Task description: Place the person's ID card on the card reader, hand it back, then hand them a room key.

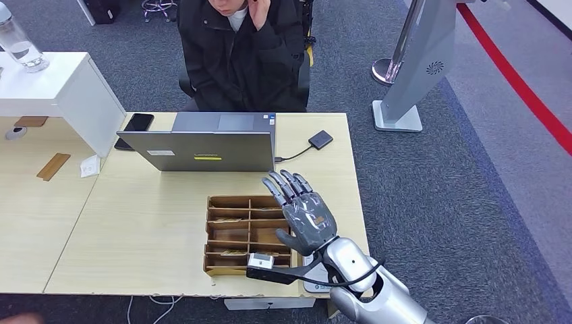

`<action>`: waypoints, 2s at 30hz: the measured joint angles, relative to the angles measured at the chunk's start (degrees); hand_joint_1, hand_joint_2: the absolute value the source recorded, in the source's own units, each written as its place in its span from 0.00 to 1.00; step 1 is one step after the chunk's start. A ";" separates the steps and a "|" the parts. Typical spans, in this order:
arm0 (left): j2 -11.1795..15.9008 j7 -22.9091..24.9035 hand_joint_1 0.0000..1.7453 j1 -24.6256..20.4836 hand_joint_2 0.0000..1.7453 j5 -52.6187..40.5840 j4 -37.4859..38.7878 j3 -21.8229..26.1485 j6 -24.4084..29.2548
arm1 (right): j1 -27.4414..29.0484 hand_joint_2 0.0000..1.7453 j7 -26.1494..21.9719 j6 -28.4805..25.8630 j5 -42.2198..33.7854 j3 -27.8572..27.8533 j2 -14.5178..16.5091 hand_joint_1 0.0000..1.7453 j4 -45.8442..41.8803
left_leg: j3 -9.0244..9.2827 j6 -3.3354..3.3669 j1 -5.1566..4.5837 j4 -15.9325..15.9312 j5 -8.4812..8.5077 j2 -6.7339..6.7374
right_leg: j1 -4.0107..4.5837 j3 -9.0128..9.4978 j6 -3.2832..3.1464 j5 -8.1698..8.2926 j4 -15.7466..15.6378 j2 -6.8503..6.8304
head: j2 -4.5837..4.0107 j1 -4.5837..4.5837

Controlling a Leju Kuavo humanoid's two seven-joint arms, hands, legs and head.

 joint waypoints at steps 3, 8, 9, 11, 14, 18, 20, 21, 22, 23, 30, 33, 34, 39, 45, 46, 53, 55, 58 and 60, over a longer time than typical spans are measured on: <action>0.00 0.03 0.00 0.00 0.00 -0.02 0.00 0.00 -0.02 | -0.01 1.00 0.10 0.05 -0.08 0.01 0.02 0.08 0.21 | 0.00 0.00 0.00 0.00 0.00 0.00 | 0.00 0.00 0.00 0.00 0.00 0.00 | 0.00 0.00; 0.00 0.11 0.00 -0.01 0.00 -0.08 0.00 0.00 -0.09 | -0.06 1.00 0.26 0.24 -0.22 0.01 0.25 0.08 0.55 | 0.00 0.00 0.00 0.00 0.00 0.00 | 0.00 0.00 0.00 0.00 0.00 0.00 | 0.00 -0.01; 0.00 0.11 0.00 -0.01 0.00 -0.09 0.00 0.00 -0.10 | -0.07 1.00 0.28 0.27 -0.24 0.01 0.31 0.09 0.61 | 0.00 0.00 0.00 0.00 0.00 0.00 | 0.00 0.00 0.00 0.00 0.00 0.00 | 0.00 0.00; 0.00 0.11 0.00 -0.01 0.00 -0.13 0.00 0.00 -0.10 | -0.10 1.00 0.32 0.32 -0.27 0.01 0.38 0.09 0.69 | 0.00 0.00 0.00 0.00 0.00 0.00 | 0.00 0.00 0.00 0.00 0.00 0.00 | 0.00 -0.01; 0.00 0.11 0.00 -0.04 0.00 -0.36 0.00 -0.03 -0.10 | -0.22 1.00 0.40 0.44 -0.45 0.02 0.55 0.08 1.05 | 0.00 0.00 0.00 0.00 0.00 0.00 | 0.00 0.00 0.00 0.00 0.00 0.00 | 0.00 -0.01; 0.00 0.12 0.00 -0.08 0.00 -0.58 0.00 -0.04 -0.21 | -0.37 1.00 0.58 0.89 -0.61 0.03 0.84 0.08 1.83 | 0.00 0.00 0.00 0.00 0.00 0.00 | 0.00 0.00 0.00 0.00 0.00 0.00 | 0.00 0.00; 0.00 0.14 0.00 -0.10 0.00 -0.66 0.00 -0.04 -0.33 | -0.46 1.00 0.61 1.05 -0.64 0.03 1.00 0.09 2.28 | 0.00 0.00 0.00 0.00 0.00 0.00 | 0.00 0.00 0.00 0.00 0.00 0.00 | 0.00 -0.01; 0.00 0.15 0.00 -0.11 0.00 -0.67 0.00 -0.04 -0.35 | -0.52 1.00 0.62 1.08 -0.66 0.04 1.07 0.10 2.51 | 0.00 0.00 0.00 0.00 0.00 0.00 | 0.00 0.00 0.00 0.00 0.00 0.00 | 0.00 -0.01; 0.00 0.15 0.00 -0.11 0.00 -0.68 0.00 -0.04 -0.37 | -0.58 1.00 0.63 1.10 -0.66 0.04 1.13 0.11 2.74 | 0.00 0.00 0.00 0.00 0.00 0.00 | 0.00 0.00 0.00 0.00 0.00 0.00 | 0.00 -0.01; 0.00 0.15 0.00 -0.11 0.00 -0.70 0.00 -0.04 -0.38 | -0.62 1.00 0.65 1.10 -0.67 0.05 1.19 0.11 2.97 | 0.00 0.00 0.00 0.00 0.00 0.00 | 0.00 0.00 0.00 0.00 0.00 0.00 | 0.00 -0.01; 0.00 0.15 0.00 -0.13 0.00 -0.85 0.00 -0.06 -0.43 | -0.83 1.00 0.71 1.15 -0.68 0.07 1.53 0.10 4.23 | 0.00 0.00 0.00 0.00 0.00 0.00 | 0.00 0.00 0.00 0.00 0.00 0.00 | 0.00 -0.01; 0.00 0.17 0.00 -0.14 0.00 -0.86 0.00 -0.06 -0.45 | -0.89 1.00 0.71 1.17 -0.68 0.07 1.62 0.12 4.58 | 0.00 0.00 0.00 0.00 0.00 0.00 | 0.00 0.00 0.00 0.00 0.00 0.00 | 0.00 0.00; 0.00 0.19 0.00 -0.14 0.00 -0.87 0.00 -0.06 -0.46 | -0.91 1.00 0.71 1.19 -0.69 0.07 1.66 0.13 4.69 | 0.00 0.00 0.00 0.00 0.00 0.00 | 0.00 0.00 0.00 0.00 0.00 0.00 | 0.00 0.00; -0.02 0.20 0.00 -0.15 0.00 -0.99 0.00 -0.06 -0.48 | -1.04 1.00 0.73 1.31 -0.74 0.07 1.90 0.14 5.27 | 0.00 0.00 0.00 0.00 0.00 0.00 | 0.00 0.00 0.00 0.00 0.00 0.00 | 0.00 0.00; -0.02 0.20 0.00 -0.24 0.00 -1.01 0.00 -0.06 -0.50 | -1.36 1.00 0.73 1.35 -0.81 0.09 1.96 0.19 5.85 | 0.00 0.00 0.00 0.00 0.00 0.00 | 0.00 0.00 0.00 0.00 0.00 0.00 | 0.00 0.00; -0.02 0.20 0.00 -0.25 0.00 -1.01 0.00 -0.06 -0.50 | -1.37 1.00 0.73 1.36 -0.84 0.09 1.99 0.20 5.90 | 0.00 0.00 0.00 0.00 0.00 0.00 | 0.00 0.00 0.00 0.00 0.00 0.00 | 0.00 0.00; -0.05 0.20 0.00 -0.27 0.00 -1.00 0.00 -0.06 -0.52 | -1.50 1.00 0.74 1.51 -1.02 0.09 2.16 0.23 6.21 | 0.00 0.00 0.00 0.00 0.00 0.00 | 0.00 0.00 0.00 0.00 0.00 0.00 | 0.00 -0.01; -0.08 0.20 0.00 -0.27 0.00 -1.00 0.00 -0.06 -0.52 | -1.56 1.00 0.77 1.60 -1.07 0.09 2.20 0.24 6.32 | 0.00 0.00 0.00 0.00 0.00 0.00 | 0.00 0.00 0.00 0.00 0.00 0.00 | 0.00 -0.01; -0.15 0.20 0.00 -0.27 0.00 -1.00 0.00 -0.06 -0.52 | -1.60 1.00 0.89 1.91 -1.19 0.09 2.21 0.25 6.38 | 0.00 0.00 0.00 0.00 0.00 0.00 | 0.00 0.00 0.00 0.00 0.00 0.00 | 0.00 0.00; -0.20 0.20 0.00 -0.28 0.00 -1.00 0.00 -0.06 -0.52 | -1.62 1.00 0.91 2.08 -1.22 0.09 2.21 0.26 6.41 | 0.00 0.00 0.00 0.00 0.00 0.00 | 0.00 0.00 0.00 0.00 0.00 0.00 | 0.00 0.00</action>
